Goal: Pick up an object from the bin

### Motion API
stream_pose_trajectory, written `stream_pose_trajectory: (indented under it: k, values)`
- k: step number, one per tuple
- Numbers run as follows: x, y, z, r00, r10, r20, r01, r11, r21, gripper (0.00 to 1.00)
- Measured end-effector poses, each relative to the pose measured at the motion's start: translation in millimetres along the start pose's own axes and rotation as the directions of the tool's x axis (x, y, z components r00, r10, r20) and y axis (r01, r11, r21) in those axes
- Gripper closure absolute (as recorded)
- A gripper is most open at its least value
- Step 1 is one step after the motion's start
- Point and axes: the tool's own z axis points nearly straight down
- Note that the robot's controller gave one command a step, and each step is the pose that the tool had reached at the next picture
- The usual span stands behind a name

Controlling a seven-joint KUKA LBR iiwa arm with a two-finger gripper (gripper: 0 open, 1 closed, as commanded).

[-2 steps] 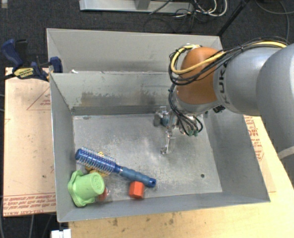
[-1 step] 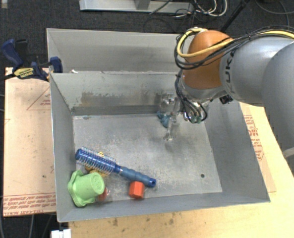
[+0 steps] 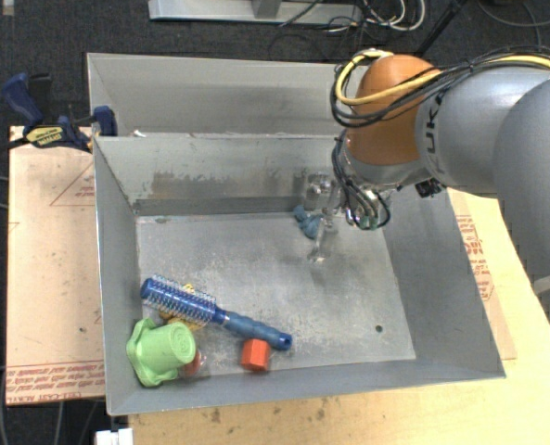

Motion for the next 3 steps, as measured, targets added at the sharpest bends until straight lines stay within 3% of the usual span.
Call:
stream_pose_trajectory:
  k: [1, 2, 3]
  values:
    - [-2.2, -6.9, 36.3, 0.991, 0.132, -0.006, -0.132, 0.991, 0.001, 0.00]
    - [-2.2, -6.4, 36.1, 0.992, 0.130, -0.006, -0.130, 0.992, 0.001, 0.00]
    - [-3.5, -5.9, 35.2, 0.992, 0.129, -0.001, -0.129, 0.992, -0.001, 1.00]
